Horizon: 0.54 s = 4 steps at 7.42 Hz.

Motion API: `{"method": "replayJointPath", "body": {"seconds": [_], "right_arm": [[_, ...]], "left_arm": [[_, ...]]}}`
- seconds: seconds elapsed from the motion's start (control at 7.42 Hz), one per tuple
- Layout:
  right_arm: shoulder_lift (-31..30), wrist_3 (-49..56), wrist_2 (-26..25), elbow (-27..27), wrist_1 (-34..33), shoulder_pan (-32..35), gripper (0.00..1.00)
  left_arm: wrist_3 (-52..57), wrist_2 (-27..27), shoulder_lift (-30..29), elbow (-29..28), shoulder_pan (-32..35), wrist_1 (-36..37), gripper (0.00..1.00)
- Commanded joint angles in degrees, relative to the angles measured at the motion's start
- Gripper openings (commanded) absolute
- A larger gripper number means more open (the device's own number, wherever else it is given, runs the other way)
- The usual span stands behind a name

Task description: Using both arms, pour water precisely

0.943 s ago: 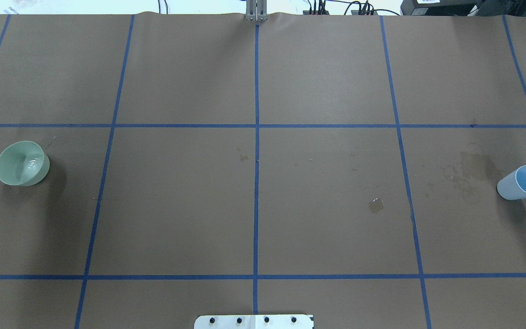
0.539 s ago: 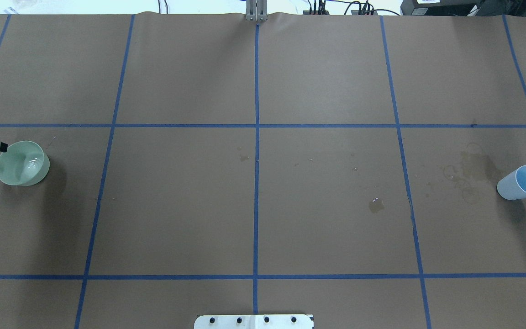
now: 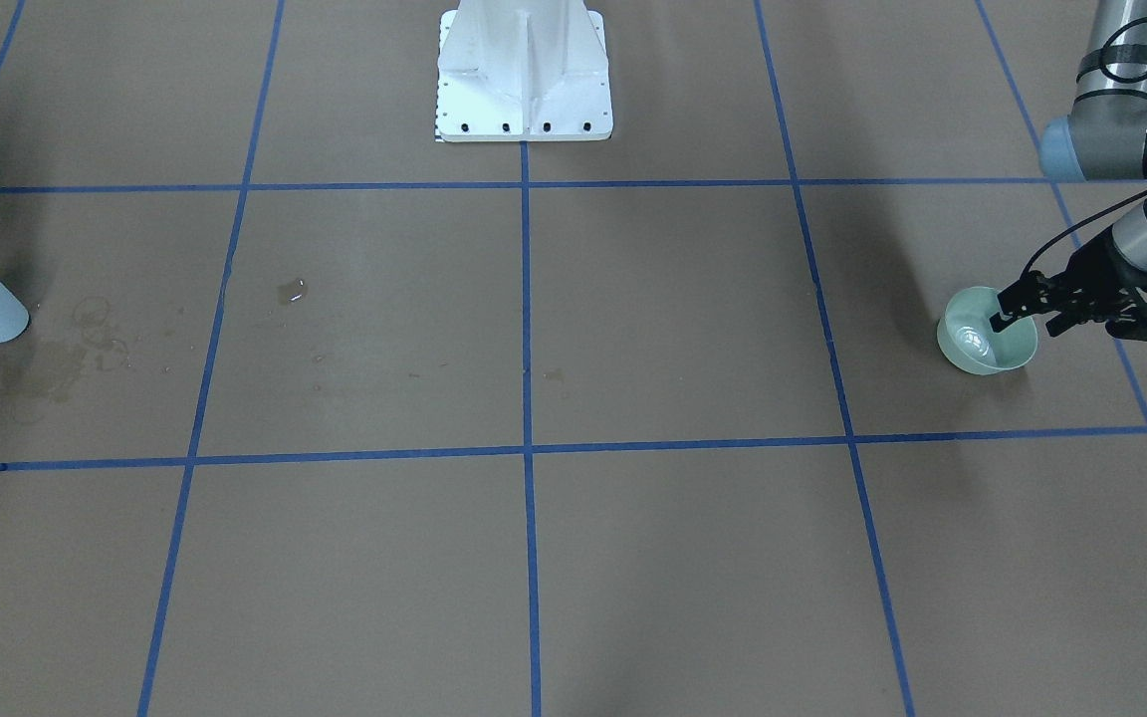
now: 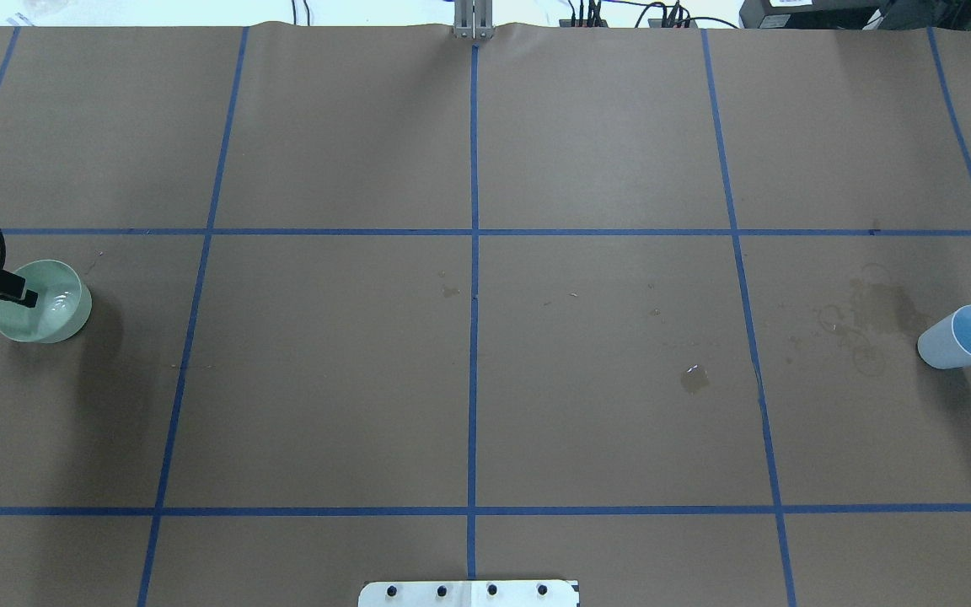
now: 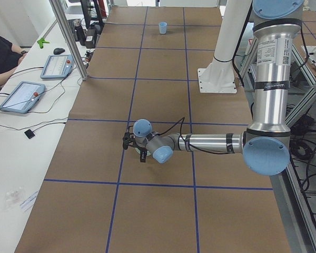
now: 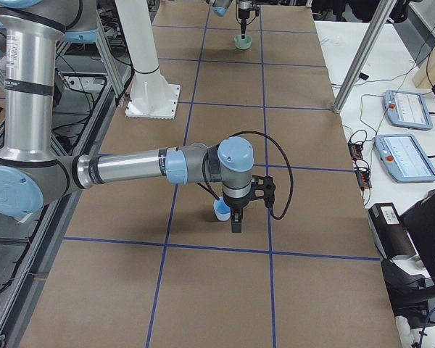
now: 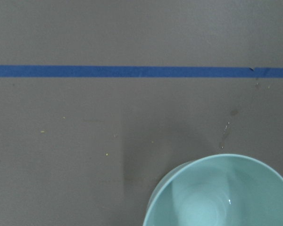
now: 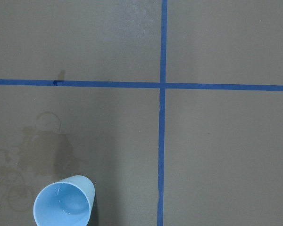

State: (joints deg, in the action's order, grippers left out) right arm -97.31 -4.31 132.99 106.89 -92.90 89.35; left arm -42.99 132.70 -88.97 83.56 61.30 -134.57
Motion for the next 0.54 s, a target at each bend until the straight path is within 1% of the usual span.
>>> {"method": "replayJointPath", "body": {"seconds": [0.0, 0.13, 0.27, 0.4], "right_arm": [[0.0, 0.0, 0.0, 0.0, 0.0, 0.0, 1.00], [0.0, -0.1, 0.0, -0.2, 0.0, 0.0, 1.00], [0.0, 0.0, 0.1, -0.2, 0.0, 0.0, 1.00], [0.0, 0.0, 0.0, -0.2, 0.0, 0.0, 1.00]], "left_arm": [[-0.4, -0.4, 0.7, 0.0, -0.1, 0.0, 0.32], [-0.3, -0.8, 0.8, -0.2, -0.1, 0.0, 0.16], [-0.2, -0.8, 0.8, -0.2, -0.1, 0.0, 0.04], [-0.4, -0.8, 0.8, -0.1, -0.1, 0.0, 0.00]]}}
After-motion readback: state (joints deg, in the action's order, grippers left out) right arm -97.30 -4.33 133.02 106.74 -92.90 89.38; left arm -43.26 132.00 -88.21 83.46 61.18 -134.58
